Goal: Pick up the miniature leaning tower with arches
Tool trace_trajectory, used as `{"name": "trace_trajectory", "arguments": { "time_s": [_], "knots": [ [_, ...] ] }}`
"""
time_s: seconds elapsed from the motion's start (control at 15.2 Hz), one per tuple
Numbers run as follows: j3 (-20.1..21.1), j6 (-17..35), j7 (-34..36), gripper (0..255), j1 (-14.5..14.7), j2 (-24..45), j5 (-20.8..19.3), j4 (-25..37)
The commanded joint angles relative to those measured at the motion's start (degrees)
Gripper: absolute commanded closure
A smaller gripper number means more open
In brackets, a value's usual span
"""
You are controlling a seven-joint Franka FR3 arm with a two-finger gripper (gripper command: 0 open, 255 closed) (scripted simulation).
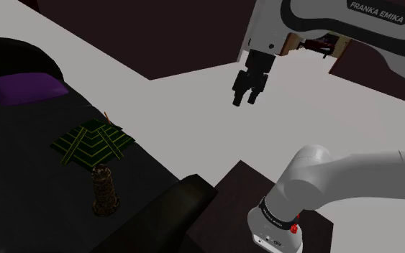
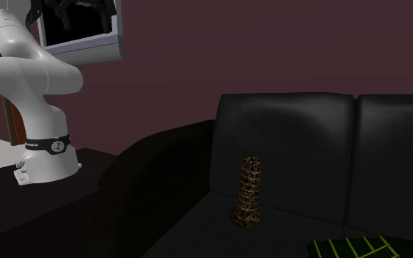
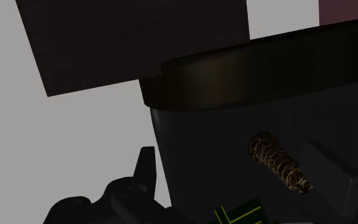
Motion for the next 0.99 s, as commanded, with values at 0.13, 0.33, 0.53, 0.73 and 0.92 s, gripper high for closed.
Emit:
{"name": "trace_trajectory", "arguments": {
  "time_s": [0.13,0.33,0.53,0.73,0.92],
  "knots": [
    [1.62,3.54,1.11,0,0.61,1.99,1.05,-1.30],
    [4.03,8.87,2.72,0,1.54,5.55,2.51,-2.68],
    [6.40,14.16,4.27,0,2.44,9.78,3.76,-3.35],
    [8.68,19.34,5.85,0,3.29,14.62,4.71,-3.29],
    [10.89,24.30,7.47,0,4.01,19.97,5.29,-2.51]
  ]
}}
